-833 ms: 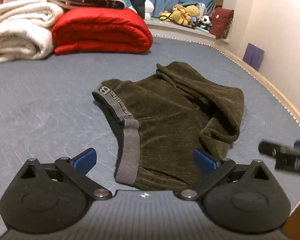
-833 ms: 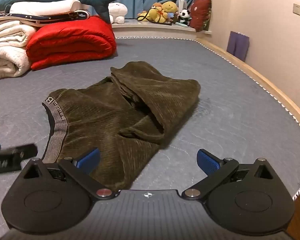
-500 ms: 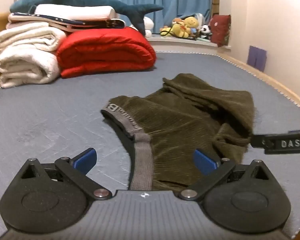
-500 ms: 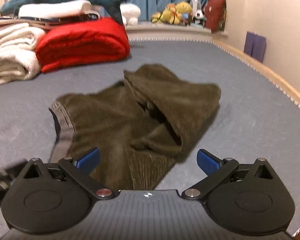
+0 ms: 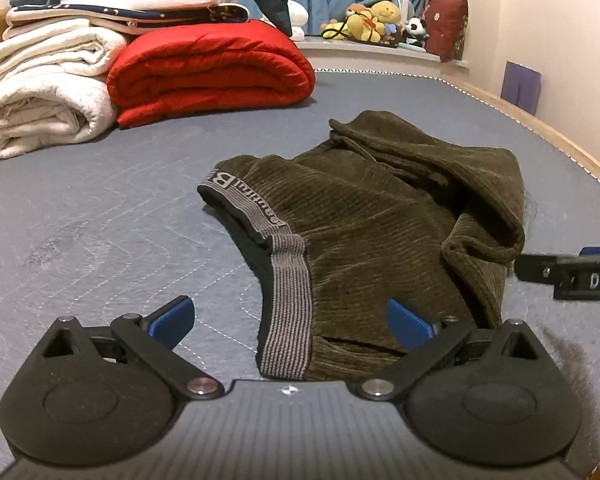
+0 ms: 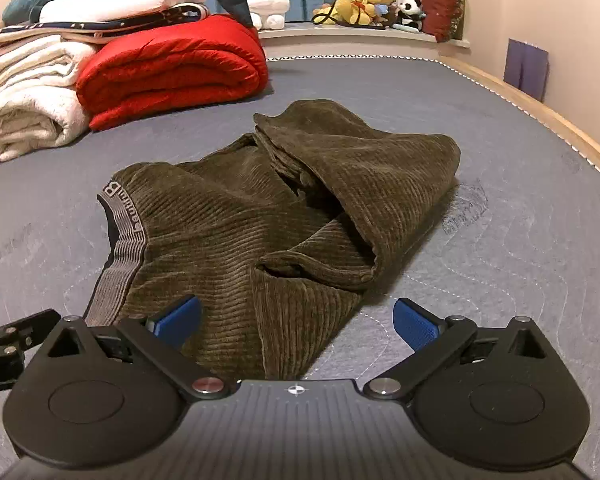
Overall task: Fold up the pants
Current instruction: 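Move the left gripper toward the grey waistband of the corduroy pants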
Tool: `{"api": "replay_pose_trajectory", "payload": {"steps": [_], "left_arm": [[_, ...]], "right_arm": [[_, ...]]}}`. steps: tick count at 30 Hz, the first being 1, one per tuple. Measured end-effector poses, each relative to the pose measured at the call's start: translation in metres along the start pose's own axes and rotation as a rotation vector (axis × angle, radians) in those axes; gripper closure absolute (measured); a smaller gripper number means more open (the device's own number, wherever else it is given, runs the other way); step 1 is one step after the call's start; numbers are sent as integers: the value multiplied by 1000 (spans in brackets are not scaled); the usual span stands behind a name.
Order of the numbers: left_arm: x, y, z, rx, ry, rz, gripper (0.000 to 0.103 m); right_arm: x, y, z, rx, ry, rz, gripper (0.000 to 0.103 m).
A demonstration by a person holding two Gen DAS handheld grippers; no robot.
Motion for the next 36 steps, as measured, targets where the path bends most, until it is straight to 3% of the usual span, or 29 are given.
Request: {"api": "replay_pose_trajectory", "payload": {"steps": [5, 21, 27, 30, 32, 34, 36], "left_arm": [[0, -2, -7, -7, 10, -1, 0], [-3, -2, -8, -20, 29, 12, 0], [-4, -3, -8, -23, 34, 8, 0], [-4, -4, -7, -30, 39, 1, 0], [-4, -6, -4, -38, 61, 5, 6], [-2, -7, -1, -52, 99, 29, 14], [6, -11, 3, -53, 160, 107, 43]], "right_arm": [[0, 4, 0, -5, -5, 12, 8], [-4, 6, 4, -17, -21, 10, 8], [-5, 5, 7, -37, -28, 6, 16], [-5, 6, 8, -52, -25, 5, 29], [-3, 7, 6, -39, -31, 6, 41], [-1, 7, 3, -9, -48, 12, 44], [-1, 6, -1, 14, -49, 3, 44]]}}
Point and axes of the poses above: each gripper's, at about its wrist camera, not at the fingertips, and x roughly the way its jaws point, z to its left, y to its underside, the point moved 8 cm from there along x, roughly the way its jaws point, and after that the axes turned 12 degrees about -y, right-handed, at the moved point
